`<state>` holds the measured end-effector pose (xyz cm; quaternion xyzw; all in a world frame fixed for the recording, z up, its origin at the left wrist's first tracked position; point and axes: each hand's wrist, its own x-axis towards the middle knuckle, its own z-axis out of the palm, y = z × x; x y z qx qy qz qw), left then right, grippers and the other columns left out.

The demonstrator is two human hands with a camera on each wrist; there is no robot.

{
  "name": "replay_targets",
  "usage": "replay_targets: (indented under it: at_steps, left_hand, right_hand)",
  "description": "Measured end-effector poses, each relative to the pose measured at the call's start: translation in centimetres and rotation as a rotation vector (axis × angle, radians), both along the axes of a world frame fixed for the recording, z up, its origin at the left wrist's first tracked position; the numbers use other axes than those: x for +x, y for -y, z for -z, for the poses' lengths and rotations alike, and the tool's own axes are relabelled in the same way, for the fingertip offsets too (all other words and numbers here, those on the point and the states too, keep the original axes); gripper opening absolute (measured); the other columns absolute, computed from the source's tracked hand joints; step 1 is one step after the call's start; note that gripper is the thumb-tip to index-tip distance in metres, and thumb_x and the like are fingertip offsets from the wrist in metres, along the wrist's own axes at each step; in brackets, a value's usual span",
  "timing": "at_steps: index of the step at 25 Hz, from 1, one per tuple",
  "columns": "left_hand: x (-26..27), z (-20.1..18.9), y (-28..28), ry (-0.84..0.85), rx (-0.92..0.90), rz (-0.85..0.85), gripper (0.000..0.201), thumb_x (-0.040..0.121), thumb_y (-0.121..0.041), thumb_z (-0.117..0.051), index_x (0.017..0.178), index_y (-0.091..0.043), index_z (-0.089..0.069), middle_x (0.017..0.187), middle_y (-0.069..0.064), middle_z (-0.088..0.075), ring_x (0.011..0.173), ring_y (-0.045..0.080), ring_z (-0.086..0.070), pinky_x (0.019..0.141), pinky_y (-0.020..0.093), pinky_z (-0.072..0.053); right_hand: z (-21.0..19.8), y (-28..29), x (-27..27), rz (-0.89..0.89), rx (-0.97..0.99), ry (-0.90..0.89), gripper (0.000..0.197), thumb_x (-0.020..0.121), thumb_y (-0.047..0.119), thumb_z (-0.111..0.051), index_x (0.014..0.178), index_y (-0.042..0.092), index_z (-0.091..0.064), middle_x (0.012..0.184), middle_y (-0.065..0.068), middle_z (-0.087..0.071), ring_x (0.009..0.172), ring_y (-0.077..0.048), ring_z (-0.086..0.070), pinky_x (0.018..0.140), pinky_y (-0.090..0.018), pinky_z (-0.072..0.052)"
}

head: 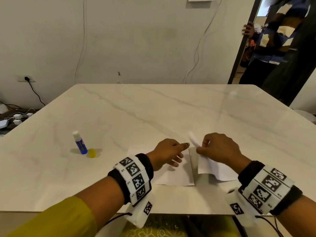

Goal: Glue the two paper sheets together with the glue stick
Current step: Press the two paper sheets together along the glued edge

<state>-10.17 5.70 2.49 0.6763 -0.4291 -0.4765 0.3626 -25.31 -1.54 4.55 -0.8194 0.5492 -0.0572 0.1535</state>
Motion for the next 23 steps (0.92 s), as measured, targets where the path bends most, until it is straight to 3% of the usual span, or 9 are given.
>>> replay_targets:
  at_steps: [4,7,9,12,14,16,17,20,23]
  left_hand:
    - [-1.0,-0.2,0.1,-0.252,0.001,-0.062,0.017,0.092,-0.020,-0.053,0.085,-0.005,-0.056,0.078,0.012,-0.062,0.068,0.021,-0.063,0.068,0.030,-0.057]
    - [-0.5,-0.6,-0.3,-0.274,-0.030,-0.047,0.020,0.090,-0.011,-0.053,0.071,-0.011,-0.050,0.076,0.007,-0.060,0.070,0.018,-0.063,0.065,0.026,-0.056]
    - [0.4,-1.3,-0.7,-0.244,-0.083,-0.011,0.008,0.090,-0.011,-0.052,0.083,-0.010,-0.055,0.084,0.005,-0.063,0.076,0.017,-0.064,0.063,0.023,-0.055]
    - [2.7,-2.7,-1.3,-0.312,-0.182,0.052,0.021,0.091,-0.009,-0.050,0.111,-0.008,-0.055,0.092,0.002,-0.065,0.081,0.014,-0.065,0.069,0.024,-0.056]
    - [4.2,-3.9,-1.9,-0.365,-0.264,0.043,0.019,0.091,-0.007,-0.049,0.108,-0.010,-0.056,0.086,-0.002,-0.068,0.074,0.010,-0.067,0.064,0.024,-0.056]
    - [5.7,-4.9,-2.3,-0.399,-0.329,0.003,0.015,0.092,-0.008,-0.047,0.101,-0.012,-0.058,0.079,-0.005,-0.070,0.068,0.007,-0.067,0.060,0.023,-0.056]
    - [6.6,-5.2,-2.4,-0.411,-0.353,-0.016,0.015,0.092,-0.009,-0.046,0.099,-0.013,-0.059,0.079,-0.005,-0.070,0.067,0.007,-0.067,0.060,0.023,-0.056]
    - [9.0,-5.1,-3.1,-0.427,-0.331,-0.050,0.019,0.092,-0.009,-0.045,0.101,-0.012,-0.061,0.082,-0.003,-0.071,0.067,0.010,-0.068,0.060,0.026,-0.057]
    - [10.7,-3.6,-4.1,-0.420,-0.237,-0.118,0.019,0.091,-0.008,-0.047,0.105,-0.010,-0.060,0.083,0.001,-0.071,0.066,0.011,-0.069,0.060,0.026,-0.058]
  right_hand:
    - [-0.7,-2.1,0.9,-0.072,0.018,0.050,0.024,0.071,0.048,-0.065,0.069,0.026,-0.055,0.071,0.009,-0.055,0.074,-0.015,-0.055,0.060,-0.025,-0.039]
    - [-0.6,-2.0,0.9,-0.108,0.065,0.079,0.034,0.071,0.057,-0.065,0.080,0.025,-0.057,0.087,0.008,-0.060,0.088,-0.018,-0.058,0.067,-0.028,-0.043]
    - [-0.8,-0.9,0.6,-0.148,0.215,0.239,0.045,0.075,0.054,-0.063,0.105,0.022,-0.050,0.109,0.006,-0.053,0.105,-0.017,-0.052,0.082,-0.031,-0.043]
    - [-1.6,1.5,0.0,-0.180,0.524,0.492,0.055,0.085,0.044,-0.057,0.130,0.025,-0.032,0.129,0.010,-0.038,0.120,-0.013,-0.037,0.093,-0.028,-0.030]
    - [-1.4,3.2,-0.7,-0.154,0.621,0.477,0.065,0.078,0.058,-0.057,0.132,0.031,-0.034,0.133,0.009,-0.039,0.124,-0.016,-0.036,0.097,-0.032,-0.028]
    - [-0.5,4.3,-1.6,-0.132,0.712,0.455,0.078,0.057,0.070,-0.064,0.123,0.034,-0.044,0.130,0.004,-0.050,0.117,-0.022,-0.050,0.095,-0.040,-0.036]
    - [0.2,4.8,-1.9,-0.113,0.797,0.517,0.072,0.056,0.063,-0.068,0.118,0.031,-0.049,0.124,-0.002,-0.057,0.107,-0.025,-0.059,0.091,-0.044,-0.042]
    - [1.2,5.0,-1.8,-0.075,1.031,0.768,0.039,0.075,0.019,-0.067,0.112,0.014,-0.057,0.101,-0.011,-0.068,0.084,-0.031,-0.070,0.079,-0.048,-0.054]
    - [1.6,4.4,-0.6,-0.085,1.018,0.796,0.024,0.084,0.005,-0.058,0.108,0.007,-0.062,0.088,-0.008,-0.069,0.070,-0.024,-0.070,0.070,-0.040,-0.059]
